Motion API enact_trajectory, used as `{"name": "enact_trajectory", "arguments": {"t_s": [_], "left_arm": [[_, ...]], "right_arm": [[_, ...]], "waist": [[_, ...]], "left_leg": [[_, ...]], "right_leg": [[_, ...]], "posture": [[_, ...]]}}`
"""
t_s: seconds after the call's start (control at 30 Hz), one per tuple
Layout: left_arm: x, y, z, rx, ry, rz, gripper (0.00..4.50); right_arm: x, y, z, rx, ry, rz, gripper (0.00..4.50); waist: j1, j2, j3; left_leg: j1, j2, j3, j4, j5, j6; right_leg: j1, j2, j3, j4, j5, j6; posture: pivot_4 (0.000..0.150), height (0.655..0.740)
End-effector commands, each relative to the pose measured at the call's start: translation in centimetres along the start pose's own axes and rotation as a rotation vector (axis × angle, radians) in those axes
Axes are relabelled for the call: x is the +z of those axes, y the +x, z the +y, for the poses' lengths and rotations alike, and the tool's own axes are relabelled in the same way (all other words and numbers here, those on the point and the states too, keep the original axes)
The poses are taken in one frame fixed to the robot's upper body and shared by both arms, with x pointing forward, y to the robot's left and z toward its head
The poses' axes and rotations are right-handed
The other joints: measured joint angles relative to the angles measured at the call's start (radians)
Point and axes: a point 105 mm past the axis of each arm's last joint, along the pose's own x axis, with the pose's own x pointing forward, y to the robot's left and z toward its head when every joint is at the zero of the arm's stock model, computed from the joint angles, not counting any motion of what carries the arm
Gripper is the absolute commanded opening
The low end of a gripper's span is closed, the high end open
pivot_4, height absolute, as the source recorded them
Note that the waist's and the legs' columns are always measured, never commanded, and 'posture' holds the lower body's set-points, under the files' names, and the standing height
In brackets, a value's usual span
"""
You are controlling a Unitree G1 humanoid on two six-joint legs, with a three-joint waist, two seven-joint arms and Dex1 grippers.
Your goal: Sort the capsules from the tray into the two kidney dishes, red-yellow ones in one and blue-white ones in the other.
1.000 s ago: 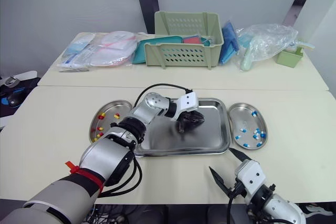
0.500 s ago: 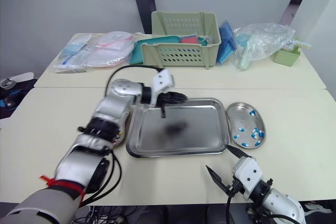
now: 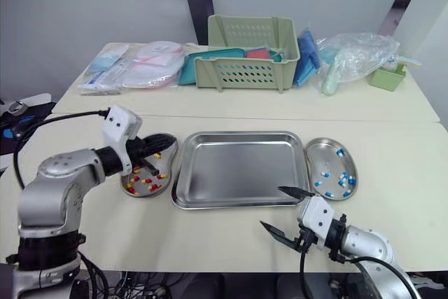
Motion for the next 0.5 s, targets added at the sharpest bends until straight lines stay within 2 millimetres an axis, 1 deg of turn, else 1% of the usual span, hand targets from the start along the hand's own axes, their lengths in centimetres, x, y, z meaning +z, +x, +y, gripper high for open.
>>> {"name": "enact_trajectory", "arguments": {"t_s": [0.03, 0.13, 0.33, 0.37, 0.4, 0.47, 0.5], "left_arm": [[0.5, -1.4, 0.5, 0.100, -0.002, -0.040, 0.03], [-0.5, -1.9, 1.0, 0.171, -0.034, -0.033, 0.03], [-1.1, -3.0, 2.4, 0.288, -0.085, -0.063, 0.03], [-1.1, -3.1, 2.4, 0.287, -0.083, -0.073, 0.55], [-1.0, -3.2, 2.3, 0.281, -0.084, -0.078, 0.71], [-0.9, -3.3, 2.3, 0.280, -0.077, -0.085, 1.27], [-0.9, -3.4, 2.4, 0.289, -0.075, -0.091, 1.46]], "right_arm": [[0.8, 0.4, -0.4, 0.041, -0.015, -0.035, 4.50], [0.7, 0.6, -0.7, 0.052, -0.019, -0.038, 4.50], [0.9, 0.9, -0.7, 0.067, -0.019, -0.042, 4.50], [0.9, 0.9, -0.7, 0.069, -0.019, -0.042, 4.50], [1.0, 1.0, -0.8, 0.071, -0.019, -0.043, 4.50], [1.1, 1.0, -0.8, 0.073, -0.019, -0.043, 4.50], [1.1, 1.0, -0.8, 0.075, -0.019, -0.043, 4.50]], "waist": [[0.000, 0.000, 0.000], [0.000, 0.000, 0.000], [-0.001, 0.000, 0.000], [-0.001, 0.000, 0.000], [-0.001, 0.000, 0.000], [-0.001, 0.000, 0.000], [-0.001, 0.000, 0.000]], "left_leg": [[0.000, 0.000, 0.000, 0.000, 0.000, 0.000], [0.000, 0.000, 0.000, 0.000, 0.000, 0.000], [0.000, 0.000, 0.000, 0.000, 0.000, 0.000], [0.000, 0.000, 0.000, 0.000, 0.000, 0.000], [0.000, 0.000, 0.000, 0.000, 0.000, 0.000], [0.000, 0.000, 0.000, 0.000, 0.000, 0.000], [0.000, 0.000, 0.000, 0.000, 0.000, 0.000]], "right_leg": [[0.000, 0.000, 0.000, 0.000, 0.000, 0.000], [0.000, 0.000, 0.000, 0.000, 0.000, 0.000], [0.000, 0.000, 0.000, 0.000, 0.000, 0.000], [0.000, 0.000, 0.000, 0.000, 0.000, 0.000], [0.000, 0.000, 0.000, 0.000, 0.000, 0.000], [0.000, 0.000, 0.000, 0.000, 0.000, 0.000], [0.000, 0.000, 0.000, 0.000, 0.000, 0.000]], "posture": [[0.150, 0.7400], [0.150, 0.7400], [0.150, 0.7400], [0.150, 0.7400], [0.150, 0.7400], [0.150, 0.7400], [0.150, 0.7400]]}}
